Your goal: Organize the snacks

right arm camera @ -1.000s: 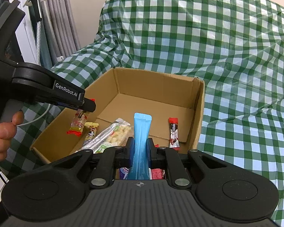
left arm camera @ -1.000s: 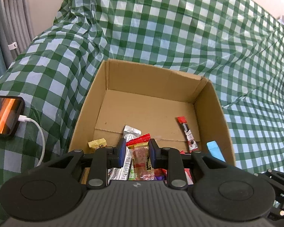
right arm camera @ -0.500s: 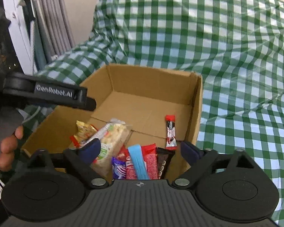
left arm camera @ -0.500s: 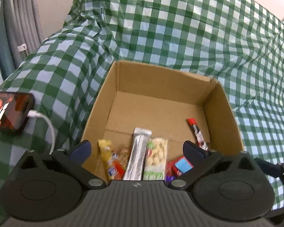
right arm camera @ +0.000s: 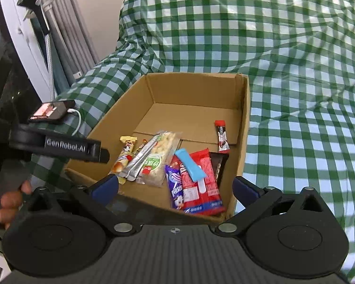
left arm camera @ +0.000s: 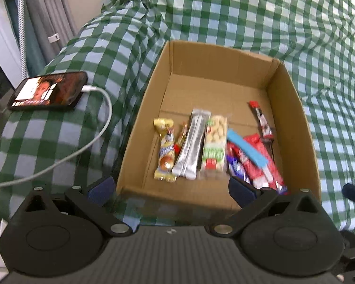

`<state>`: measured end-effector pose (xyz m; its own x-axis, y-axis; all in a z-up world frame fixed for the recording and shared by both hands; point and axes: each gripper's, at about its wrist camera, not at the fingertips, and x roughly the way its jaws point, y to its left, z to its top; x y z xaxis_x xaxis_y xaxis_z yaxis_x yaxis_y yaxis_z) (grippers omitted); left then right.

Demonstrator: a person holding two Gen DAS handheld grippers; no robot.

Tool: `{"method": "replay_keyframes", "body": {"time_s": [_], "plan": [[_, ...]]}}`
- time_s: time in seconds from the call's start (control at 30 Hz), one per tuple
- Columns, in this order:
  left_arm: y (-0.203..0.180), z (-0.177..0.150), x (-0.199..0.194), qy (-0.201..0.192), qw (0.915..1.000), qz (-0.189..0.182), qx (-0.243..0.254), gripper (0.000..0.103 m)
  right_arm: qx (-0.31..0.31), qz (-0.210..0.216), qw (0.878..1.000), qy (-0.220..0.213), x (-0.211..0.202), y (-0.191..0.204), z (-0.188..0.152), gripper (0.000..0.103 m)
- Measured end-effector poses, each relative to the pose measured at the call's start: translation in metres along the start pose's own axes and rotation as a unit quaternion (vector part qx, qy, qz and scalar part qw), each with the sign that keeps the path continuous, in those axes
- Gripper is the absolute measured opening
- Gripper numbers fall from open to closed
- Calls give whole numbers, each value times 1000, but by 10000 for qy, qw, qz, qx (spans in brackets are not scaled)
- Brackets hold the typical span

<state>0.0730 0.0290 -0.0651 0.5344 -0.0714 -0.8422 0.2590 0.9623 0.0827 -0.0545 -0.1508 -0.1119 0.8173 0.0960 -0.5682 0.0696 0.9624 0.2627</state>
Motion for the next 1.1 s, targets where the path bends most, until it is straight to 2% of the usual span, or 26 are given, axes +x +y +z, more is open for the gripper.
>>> {"method": "replay_keyframes", "body": {"time_s": [0.23, 0.4, 0.6, 0.73, 0.93, 1.1], "plan": [[-8, -20, -31, -62, 9993, 200, 324, 103, 25, -35, 9999, -127, -36, 7, -17, 102], [-17, -30, -54, -179, 9983, 205, 516, 103, 30, -78, 9995, -299, -61, 9, -24, 102], [-36, -49, -77, -264, 9948, 396, 899, 103, -28, -96, 9985, -536, -87, 12, -31, 102], [-39, -62, -92, -433, 9947, 399, 845, 103, -69, -172, 9978, -633, -102, 14, -40, 102], [-34, -78, -107, -487, 9950, 513, 709, 103, -45, -233, 9970, -735, -120, 16, -51, 102], [-27, -89, -119, -632, 9952, 415, 626, 103, -106, -257, 9965, -792, -130, 21, -60, 102]]}}
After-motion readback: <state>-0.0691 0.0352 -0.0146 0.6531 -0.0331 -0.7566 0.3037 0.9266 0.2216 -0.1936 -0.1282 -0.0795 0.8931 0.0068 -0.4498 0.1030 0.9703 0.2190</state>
